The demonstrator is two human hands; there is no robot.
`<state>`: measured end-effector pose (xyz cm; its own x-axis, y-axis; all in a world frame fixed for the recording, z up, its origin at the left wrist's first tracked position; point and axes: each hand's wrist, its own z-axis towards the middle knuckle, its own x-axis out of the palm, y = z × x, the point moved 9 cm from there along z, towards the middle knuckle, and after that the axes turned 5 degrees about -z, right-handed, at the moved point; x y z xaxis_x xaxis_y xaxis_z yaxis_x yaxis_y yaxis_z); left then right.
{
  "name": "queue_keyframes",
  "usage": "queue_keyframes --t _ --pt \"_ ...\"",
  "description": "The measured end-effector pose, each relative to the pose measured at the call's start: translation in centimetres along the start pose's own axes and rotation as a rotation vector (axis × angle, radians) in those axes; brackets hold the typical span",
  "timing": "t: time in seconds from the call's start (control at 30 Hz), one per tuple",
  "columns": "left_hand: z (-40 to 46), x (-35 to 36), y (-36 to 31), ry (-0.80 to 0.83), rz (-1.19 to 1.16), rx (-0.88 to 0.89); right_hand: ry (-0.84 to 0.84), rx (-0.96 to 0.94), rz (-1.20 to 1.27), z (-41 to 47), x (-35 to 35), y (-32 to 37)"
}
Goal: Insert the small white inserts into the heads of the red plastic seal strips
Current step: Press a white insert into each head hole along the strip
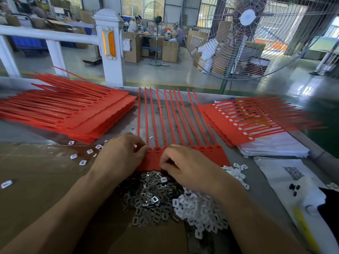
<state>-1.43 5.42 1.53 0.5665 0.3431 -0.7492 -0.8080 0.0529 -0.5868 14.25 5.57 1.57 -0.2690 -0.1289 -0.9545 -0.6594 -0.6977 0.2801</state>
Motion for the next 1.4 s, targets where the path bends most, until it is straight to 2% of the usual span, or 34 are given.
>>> queue_keyframes --t 0.13,0.27,0.43,0.57,0.77,1.0,1.17,1.4 --pt "0.0 0.0 0.0 0.008 -0.009 -0.008 -0.111 0.063 0.105 -0.1 -0.9 -0.8" --pt "0.0 -0.1 0.1 0.008 -0.013 -0.006 -0.301 0.2 0.37 -0.6 -2.2 -3.4" --pt "0.0 -0.1 0.0 0.008 -0.004 -0.004 -0.477 0.376 0.496 -1.5 -3.1 -6.5" --pt "-0.1 -0.1 0.0 0.017 -0.003 -0.008 -0.464 0.473 0.59 -1.8 -2.6 -7.8" --pt "-0.2 -0.1 -0.2 0.021 -0.004 -0.017 -0.451 0.501 0.605 -1.6 -2.2 -8.1" --pt "-0.3 -0.2 -0.5 0.022 -0.003 -0.015 -0.44 0.524 0.422 -0.8 -2.1 -8.2" --pt "-0.4 -0.2 -0.6 0.033 0.005 -0.014 -0.334 0.539 0.366 0.0 -1.2 -8.4" --pt "-0.4 -0.1 -0.6 0.038 0.009 -0.009 -0.269 0.547 0.231 0.6 -1.1 -7.8"
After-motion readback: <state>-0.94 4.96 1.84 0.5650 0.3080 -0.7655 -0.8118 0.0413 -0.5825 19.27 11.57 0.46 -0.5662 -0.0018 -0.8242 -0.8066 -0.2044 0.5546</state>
